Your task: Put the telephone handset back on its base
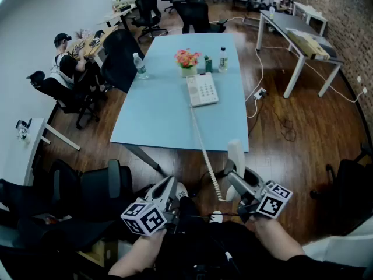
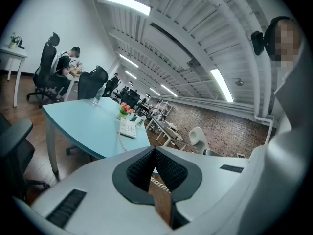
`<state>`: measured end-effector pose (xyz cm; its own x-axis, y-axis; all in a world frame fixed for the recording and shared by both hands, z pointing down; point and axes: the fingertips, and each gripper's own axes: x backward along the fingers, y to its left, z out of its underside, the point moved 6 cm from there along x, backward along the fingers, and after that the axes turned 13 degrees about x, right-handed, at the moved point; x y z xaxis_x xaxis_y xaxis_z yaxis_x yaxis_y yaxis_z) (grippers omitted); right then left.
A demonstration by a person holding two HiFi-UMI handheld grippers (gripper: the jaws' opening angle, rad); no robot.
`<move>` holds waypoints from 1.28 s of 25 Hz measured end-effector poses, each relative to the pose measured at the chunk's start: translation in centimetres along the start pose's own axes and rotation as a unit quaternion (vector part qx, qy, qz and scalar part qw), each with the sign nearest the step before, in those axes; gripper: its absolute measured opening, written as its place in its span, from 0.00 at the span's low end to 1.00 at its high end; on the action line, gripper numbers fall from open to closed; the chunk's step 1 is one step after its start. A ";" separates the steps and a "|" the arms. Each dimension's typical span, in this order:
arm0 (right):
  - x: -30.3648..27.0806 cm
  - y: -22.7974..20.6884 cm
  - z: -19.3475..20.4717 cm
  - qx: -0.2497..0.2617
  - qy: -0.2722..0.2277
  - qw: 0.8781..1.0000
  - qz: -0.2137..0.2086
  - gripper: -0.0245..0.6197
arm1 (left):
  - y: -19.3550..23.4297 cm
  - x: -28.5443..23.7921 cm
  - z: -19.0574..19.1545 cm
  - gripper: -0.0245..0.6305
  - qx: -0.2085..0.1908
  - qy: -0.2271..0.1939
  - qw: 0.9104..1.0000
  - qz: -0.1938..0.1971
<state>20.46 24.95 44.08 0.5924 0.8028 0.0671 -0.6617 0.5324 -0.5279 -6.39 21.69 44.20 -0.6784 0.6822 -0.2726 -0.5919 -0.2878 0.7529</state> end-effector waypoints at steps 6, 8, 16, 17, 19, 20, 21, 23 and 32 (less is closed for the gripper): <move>-0.5 -1.0 0.1 -0.003 -0.007 1.000 0.003 0.39 | 0.8 -1.3 -0.5 0.04 0.000 0.002 1.000 0.004; -0.6 -1.3 0.1 -0.003 -0.008 1.000 0.008 0.39 | 1.1 -1.6 -0.9 0.04 -0.002 0.003 1.000 0.005; -3.8 -3.4 -1.2 0.010 -0.013 1.000 0.026 0.39 | 3.1 -4.5 -4.5 0.04 -0.008 0.002 1.000 0.010; -4.3 -3.7 -1.1 0.006 -0.011 0.999 0.030 0.39 | 3.6 -4.7 -4.8 0.04 -0.006 0.005 1.000 0.006; -5.4 -4.4 -0.7 -0.004 -0.005 0.999 0.037 0.39 | 4.7 -5.2 -5.4 0.04 -0.003 0.013 1.000 -0.004; -6.1 -4.8 -0.5 -0.009 -0.001 0.999 0.040 0.39 | 5.3 -5.6 -5.8 0.04 -0.001 0.016 1.000 -0.008; -6.8 -5.1 -0.4 -0.011 0.002 0.999 0.043 0.39 | 5.8 -6.0 -6.3 0.04 0.001 0.018 1.000 -0.010; -8.6 -5.7 -0.6 -0.012 0.008 0.999 0.045 0.39 | 6.8 -7.0 -7.6 0.04 0.006 0.020 1.000 -0.010; -18.4 -8.5 -4.4 0.007 0.009 0.998 0.055 0.39 | 9.6 -13.4 -16.6 0.04 0.007 0.019 1.000 0.015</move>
<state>17.21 4.53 43.56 0.5229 0.8524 -0.0056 -0.7302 0.4446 -0.5188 -10.26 -1.36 45.16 -0.7121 0.6471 -0.2723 -0.5654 -0.2987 0.7689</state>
